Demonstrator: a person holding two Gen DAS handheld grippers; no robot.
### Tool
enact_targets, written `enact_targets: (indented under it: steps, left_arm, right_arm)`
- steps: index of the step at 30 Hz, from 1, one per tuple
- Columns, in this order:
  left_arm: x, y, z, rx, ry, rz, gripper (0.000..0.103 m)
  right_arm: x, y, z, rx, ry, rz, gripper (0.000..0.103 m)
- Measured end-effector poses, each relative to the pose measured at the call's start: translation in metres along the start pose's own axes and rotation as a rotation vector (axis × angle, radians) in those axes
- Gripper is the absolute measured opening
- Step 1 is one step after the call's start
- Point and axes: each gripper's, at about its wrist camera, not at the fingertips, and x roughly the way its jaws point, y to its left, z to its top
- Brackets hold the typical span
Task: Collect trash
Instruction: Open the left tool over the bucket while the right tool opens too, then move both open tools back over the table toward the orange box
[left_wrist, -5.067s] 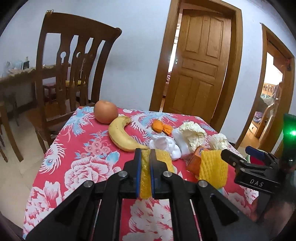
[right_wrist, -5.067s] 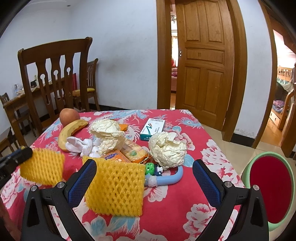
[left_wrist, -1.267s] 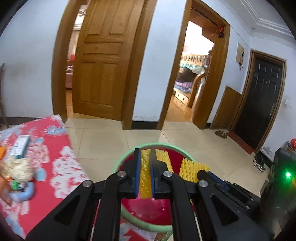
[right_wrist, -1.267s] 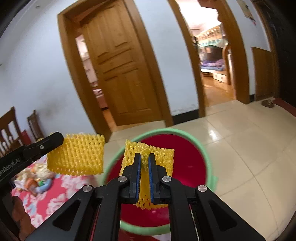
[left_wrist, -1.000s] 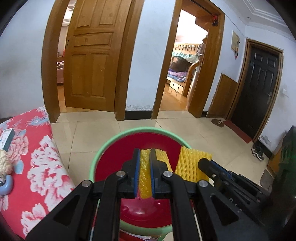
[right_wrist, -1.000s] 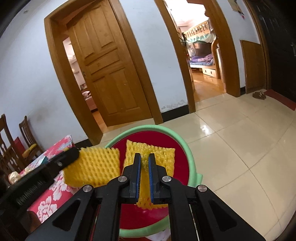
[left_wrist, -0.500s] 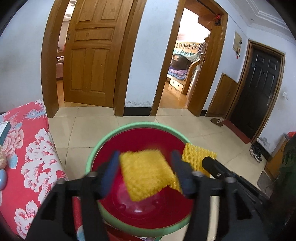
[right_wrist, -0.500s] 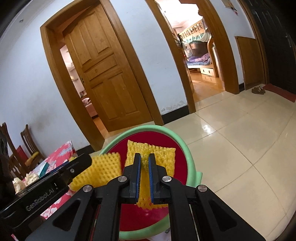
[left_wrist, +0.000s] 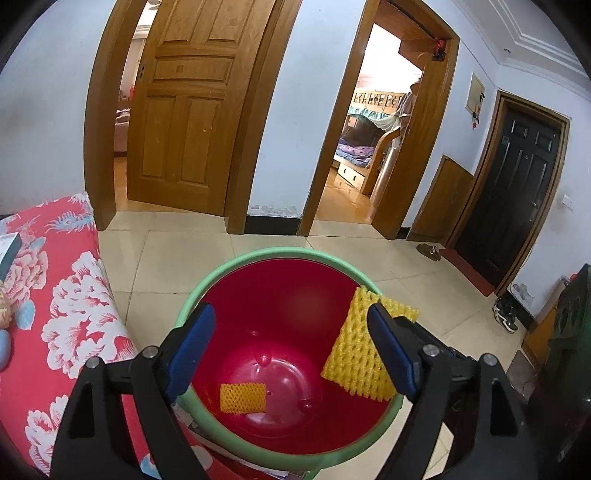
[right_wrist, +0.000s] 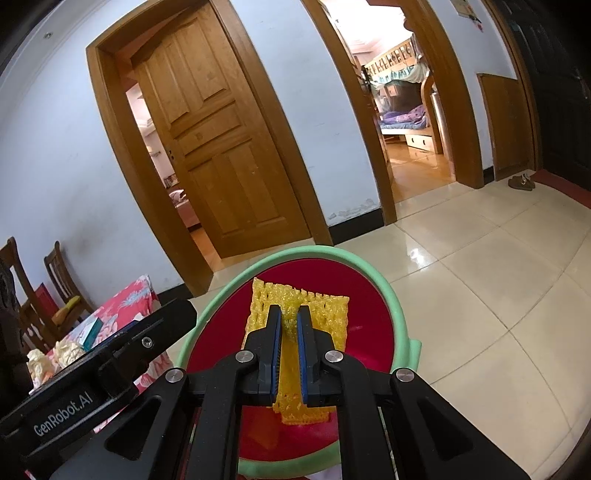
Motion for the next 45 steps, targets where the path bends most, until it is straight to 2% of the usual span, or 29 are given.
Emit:
enact_targets:
  steps: [17, 18, 20, 21, 22, 26, 32, 45]
  left_arm:
    - [0.003, 0.003, 0.0, -0.024, 0.01, 0.011, 0.085]
    - [0.002, 0.003, 0.0, -0.025, 0.01, 0.012, 0.085]
    - [0.003, 0.003, 0.001, -0.027, 0.01, 0.015, 0.085]
    - [0.002, 0.004, 0.001, -0.031, 0.006, 0.017, 0.087]
    - [0.002, 0.004, 0.001, -0.034, 0.006, 0.016, 0.088]
    - [0.002, 0.004, 0.001, -0.036, 0.009, 0.018, 0.088]
    - [0.003, 0.005, 0.001, -0.04, 0.007, 0.02, 0.088]
    - [0.002, 0.006, 0.002, -0.04, -0.013, 0.013, 0.088]
  right_arm:
    - [0.015, -0.003, 0.002, 0.0, 0.023, 0.021, 0.01]
    - [0.016, -0.003, 0.002, 0.002, 0.028, 0.023, 0.013]
    - [0.019, -0.007, 0.001, 0.021, 0.044, 0.024, 0.03]
    - [0.02, -0.009, 0.0, 0.038, 0.047, 0.029, 0.047]
    - [0.019, -0.011, 0.0, 0.057, 0.044, 0.028, 0.053]
    - [0.015, -0.017, -0.001, 0.091, 0.032, 0.024, 0.054]
    - [0.012, -0.008, 0.001, 0.039, 0.028, -0.007, 0.054]
    - [0.005, -0.005, 0.001, 0.054, 0.037, -0.023, 0.054]
